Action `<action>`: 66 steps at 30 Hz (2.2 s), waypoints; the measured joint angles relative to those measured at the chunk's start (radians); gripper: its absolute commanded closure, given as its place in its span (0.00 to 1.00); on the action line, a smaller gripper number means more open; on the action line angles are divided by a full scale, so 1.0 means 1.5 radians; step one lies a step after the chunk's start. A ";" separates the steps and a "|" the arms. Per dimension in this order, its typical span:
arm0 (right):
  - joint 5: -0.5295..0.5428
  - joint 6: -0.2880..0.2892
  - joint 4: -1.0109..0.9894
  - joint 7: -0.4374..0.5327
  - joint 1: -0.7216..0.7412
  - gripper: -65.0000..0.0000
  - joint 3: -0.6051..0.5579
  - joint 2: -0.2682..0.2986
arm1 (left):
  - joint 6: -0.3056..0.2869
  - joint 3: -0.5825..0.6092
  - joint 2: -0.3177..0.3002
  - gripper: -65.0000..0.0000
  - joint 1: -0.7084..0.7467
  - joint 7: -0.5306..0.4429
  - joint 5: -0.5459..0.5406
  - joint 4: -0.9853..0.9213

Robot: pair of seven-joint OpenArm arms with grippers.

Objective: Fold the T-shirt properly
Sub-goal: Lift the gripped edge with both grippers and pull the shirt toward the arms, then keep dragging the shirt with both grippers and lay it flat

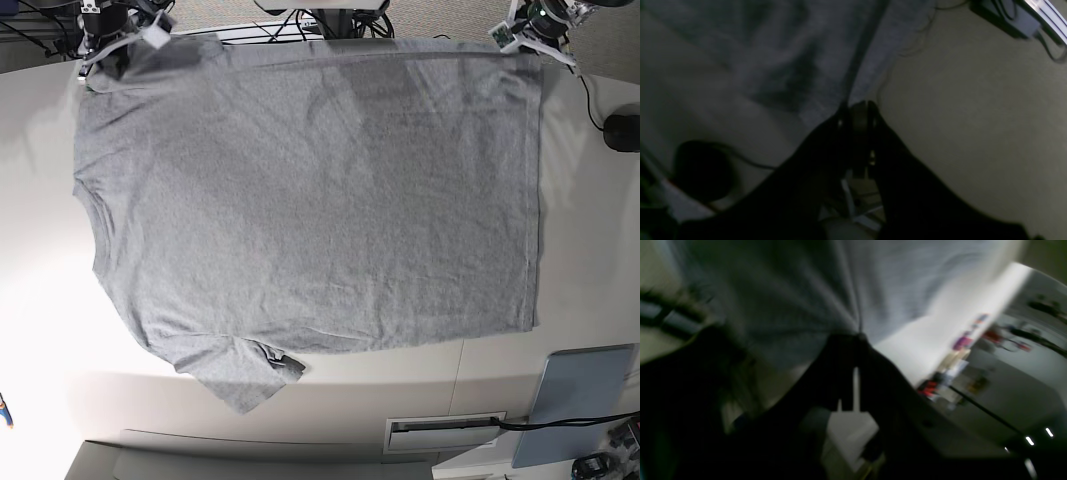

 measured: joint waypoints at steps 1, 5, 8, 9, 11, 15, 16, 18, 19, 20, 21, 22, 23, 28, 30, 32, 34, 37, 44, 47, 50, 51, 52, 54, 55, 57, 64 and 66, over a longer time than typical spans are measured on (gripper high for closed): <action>-0.006 -0.008 0.013 -0.001 0.000 1.00 0.008 0.000 | 0.024 0.000 0.000 1.00 -0.003 -0.001 0.001 0.001; 0.003 -0.005 0.028 0.004 0.023 1.00 0.056 0.000 | 0.078 -0.006 -0.002 1.00 -0.007 -0.002 0.000 0.019; 0.048 0.010 0.028 0.036 0.052 1.00 0.092 0.000 | 0.109 -0.006 0.001 1.00 -0.027 -0.002 -0.004 0.020; 0.071 0.016 0.028 0.053 0.063 1.00 0.101 0.000 | 0.112 -0.007 0.000 1.00 -0.038 -0.001 -0.010 0.021; 0.116 0.033 0.028 0.074 0.087 1.00 0.114 0.000 | 0.118 -0.009 0.000 1.00 -0.060 -0.001 -0.039 0.020; 0.155 0.058 0.027 0.108 0.145 1.00 0.117 -0.003 | 0.115 -0.009 0.001 1.00 -0.102 0.004 -0.077 0.020; 0.166 0.061 0.027 0.110 0.159 1.00 0.117 -0.009 | 0.115 -0.009 0.001 1.00 -0.113 0.004 -0.083 0.020; 0.185 0.081 0.026 0.125 0.193 1.00 0.117 -0.021 | 0.115 -0.009 0.004 1.00 -0.137 0.006 -0.095 0.020; 0.192 0.089 0.024 0.128 0.209 1.00 0.117 -0.029 | 0.110 -0.009 0.004 1.00 -0.147 0.007 -0.101 0.020; 0.204 0.097 0.023 0.130 0.225 1.00 0.117 -0.035 | 0.104 -0.009 0.005 1.00 -0.154 0.007 -0.112 0.020; 0.212 0.098 0.019 0.141 0.238 1.00 0.117 -0.038 | 0.098 -0.009 0.006 1.00 -0.161 0.006 -0.121 0.020; 0.222 0.105 0.016 0.144 0.250 1.00 0.117 -0.043 | 0.090 -0.009 0.007 1.00 -0.168 0.007 -0.132 0.020; 0.231 0.114 0.012 0.148 0.262 1.00 0.117 -0.047 | 0.085 -0.009 0.009 1.00 -0.174 0.009 -0.139 0.020; 0.255 0.121 -0.008 0.158 0.310 1.00 0.116 -0.048 | 0.079 -0.009 0.033 1.00 -0.212 0.018 -0.141 0.020; 0.268 0.120 -0.023 0.171 0.323 1.00 0.116 -0.048 | 0.079 -0.009 0.043 1.00 -0.222 0.019 -0.142 0.017; 0.271 0.126 -0.033 0.175 0.335 1.00 0.116 -0.048 | 0.080 -0.009 0.049 1.00 -0.230 0.019 -0.141 0.014; 0.275 0.126 -0.035 0.175 0.350 1.00 0.110 -0.048 | 0.080 -0.009 0.050 1.00 -0.235 0.025 -0.141 0.012; 0.275 0.123 -0.034 0.179 0.387 1.00 0.089 -0.048 | 0.080 -0.009 0.049 1.00 -0.237 0.026 -0.141 0.010; 0.274 0.124 -0.041 0.178 0.449 1.00 0.027 -0.048 | 0.080 -0.009 0.050 1.00 -0.237 0.026 -0.141 0.010; 0.274 0.124 -0.059 0.174 0.452 1.00 0.023 -0.048 | 0.078 -0.009 0.050 1.00 -0.245 0.028 -0.142 0.010; 0.274 0.124 -0.071 0.170 0.452 1.00 0.023 -0.048 | 0.077 -0.009 0.050 1.00 -0.269 0.028 -0.142 0.010; 0.274 0.123 -0.074 0.170 0.452 1.00 0.023 -0.048 | 0.077 -0.009 0.050 1.00 -0.278 0.028 -0.142 0.010; 0.274 0.123 -0.076 0.170 0.452 1.00 0.023 -0.048 | 0.078 -0.009 0.050 1.00 -0.286 0.028 -0.141 0.010; 0.274 0.124 -0.078 0.170 0.452 1.00 0.022 -0.048 | 0.077 -0.009 0.050 1.00 -0.298 0.029 -0.142 0.010; 0.274 0.124 -0.078 0.170 0.452 1.00 0.022 -0.048 | 0.077 -0.009 0.050 1.00 -0.303 0.029 -0.142 0.010; 0.274 0.124 -0.078 0.170 0.452 1.00 0.022 -0.048 | 0.077 -0.009 0.050 1.00 -0.311 0.029 -0.150 0.010; 0.274 0.123 -0.078 0.165 0.452 1.00 0.022 -0.048 | 0.077 -0.009 0.050 1.00 -0.326 0.029 -0.151 0.008; 0.274 0.124 -0.078 0.165 0.452 1.00 0.022 -0.048 | 0.077 -0.009 0.050 1.00 -0.325 0.029 -0.151 0.008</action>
